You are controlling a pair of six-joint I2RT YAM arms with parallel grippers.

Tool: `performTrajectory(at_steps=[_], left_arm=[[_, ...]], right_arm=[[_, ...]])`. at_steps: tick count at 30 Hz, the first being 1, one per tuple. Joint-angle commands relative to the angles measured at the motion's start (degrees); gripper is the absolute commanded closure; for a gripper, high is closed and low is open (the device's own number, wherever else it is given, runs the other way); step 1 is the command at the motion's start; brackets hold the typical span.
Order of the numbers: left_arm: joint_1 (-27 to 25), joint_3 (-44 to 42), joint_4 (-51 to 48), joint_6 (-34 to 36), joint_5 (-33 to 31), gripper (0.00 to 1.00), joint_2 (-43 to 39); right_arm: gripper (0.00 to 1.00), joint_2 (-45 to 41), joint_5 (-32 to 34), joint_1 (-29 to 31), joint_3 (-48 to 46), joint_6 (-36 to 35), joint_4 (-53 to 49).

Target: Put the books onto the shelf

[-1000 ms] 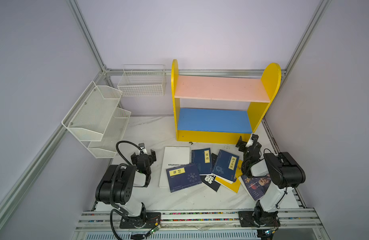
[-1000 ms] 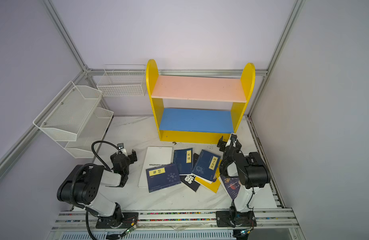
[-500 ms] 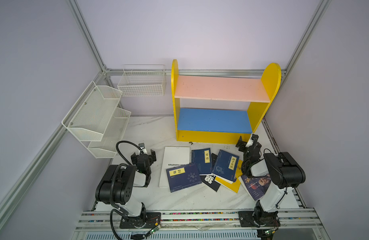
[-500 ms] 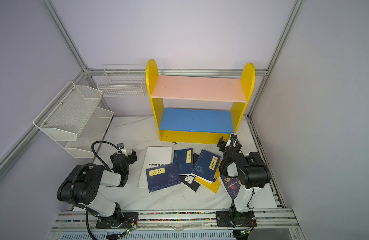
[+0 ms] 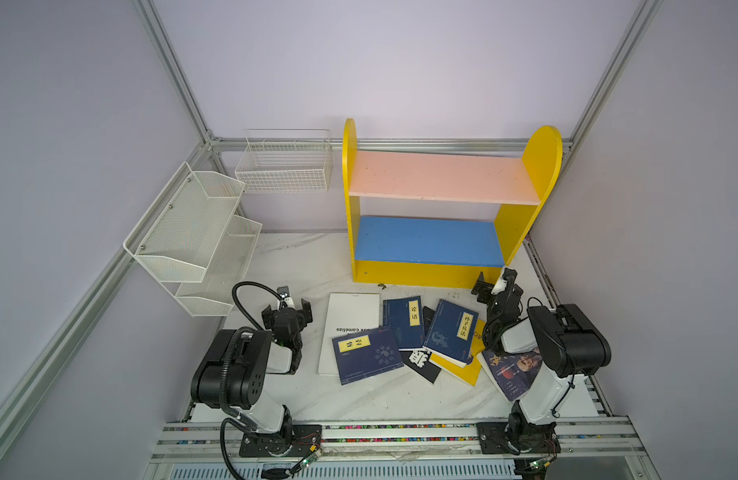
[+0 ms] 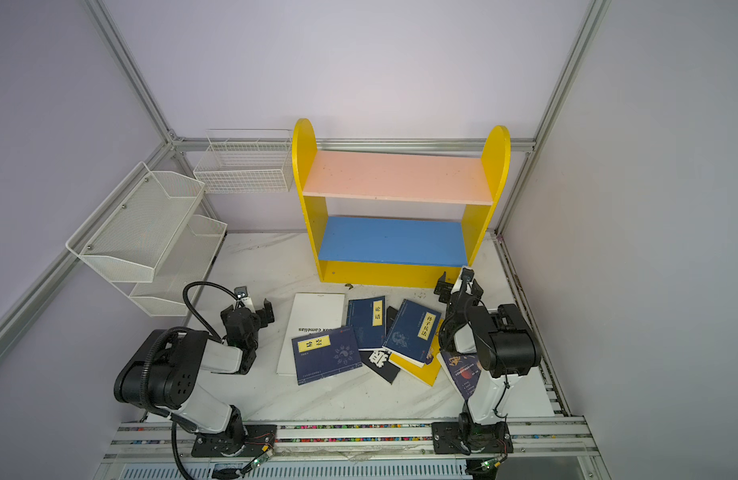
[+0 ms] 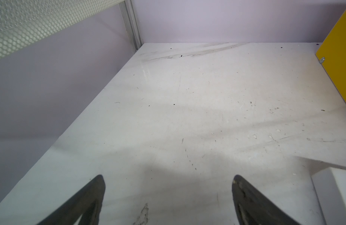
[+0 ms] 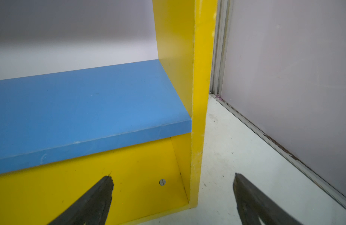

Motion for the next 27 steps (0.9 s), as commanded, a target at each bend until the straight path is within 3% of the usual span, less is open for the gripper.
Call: performTrajectory(at_steps=[1,11,16,18,21,27], left_arm=[[0.3,3.8,2.3,0.3,0.3,0.0,-0.8],[0.3,3.9,2.2,0.8,0.0,0.0,-1.5],[0.2,10.2,-17.2,1.9,3.9,0.0,-13.0],[0.1,13.6,-26.5,-3.0,4.1,0.0,-18.3],[0.0,20.4,-40.2,-7.6,12.7,0.0,-24.0],[-0.8,29.8,-59.1,-28.8,22.6,0.0,-27.0]], right_arm=[[0.03,-0.4,0.5,0.2,0.2,-1.2,1.6],[0.03,-1.6,0.0,0.2,0.6,-1.4,0.8],[0.03,-11.5,-1.2,0.4,17.1,1.9,-37.5],[0.03,-14.2,-2.3,1.3,22.6,4.0,-47.1],[0.03,-19.0,-4.2,3.6,25.6,10.8,-54.5],[0.03,-27.1,-7.2,11.0,25.1,30.0,-64.8]])
